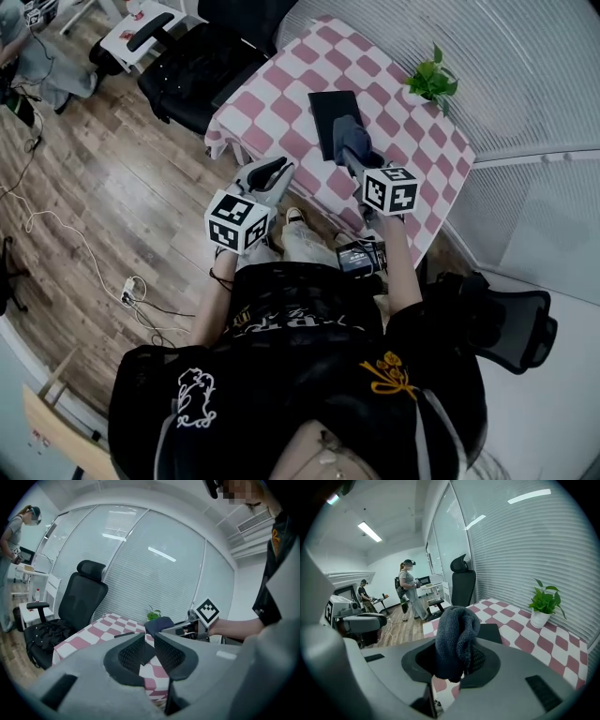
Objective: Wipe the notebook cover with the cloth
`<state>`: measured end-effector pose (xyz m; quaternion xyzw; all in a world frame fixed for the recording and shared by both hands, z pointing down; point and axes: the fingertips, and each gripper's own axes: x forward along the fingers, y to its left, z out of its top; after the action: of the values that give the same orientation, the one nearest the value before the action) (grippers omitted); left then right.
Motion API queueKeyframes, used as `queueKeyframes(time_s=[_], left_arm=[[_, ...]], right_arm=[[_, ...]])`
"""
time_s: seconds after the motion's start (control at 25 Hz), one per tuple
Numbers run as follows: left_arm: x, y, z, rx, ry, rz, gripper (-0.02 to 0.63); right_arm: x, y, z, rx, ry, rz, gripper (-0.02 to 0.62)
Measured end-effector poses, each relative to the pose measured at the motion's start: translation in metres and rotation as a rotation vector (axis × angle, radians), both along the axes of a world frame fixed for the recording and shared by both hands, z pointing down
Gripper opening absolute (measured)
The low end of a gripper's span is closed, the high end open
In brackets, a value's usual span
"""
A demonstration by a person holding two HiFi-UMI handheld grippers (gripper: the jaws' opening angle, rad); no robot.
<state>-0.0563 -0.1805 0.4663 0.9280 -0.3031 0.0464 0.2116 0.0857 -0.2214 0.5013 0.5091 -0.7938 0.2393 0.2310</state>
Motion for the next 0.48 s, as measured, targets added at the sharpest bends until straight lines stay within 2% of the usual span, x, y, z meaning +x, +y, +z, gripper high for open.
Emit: queueKeyframes(time_s=[0.2,0.48], left_arm=[[0.005,-0.021,-0.002,-0.003,-0.008,-0.045,0.063],[0.022,-0.046,-0.007,0.007,-0.018,-0.107,0.063]], right_arm=[[0.002,-0.043,0.013,-0.037,0.014,-0.084,0.087],[0.004,-0.1,0.059,-0.114,0.098,-0.23,0.087]])
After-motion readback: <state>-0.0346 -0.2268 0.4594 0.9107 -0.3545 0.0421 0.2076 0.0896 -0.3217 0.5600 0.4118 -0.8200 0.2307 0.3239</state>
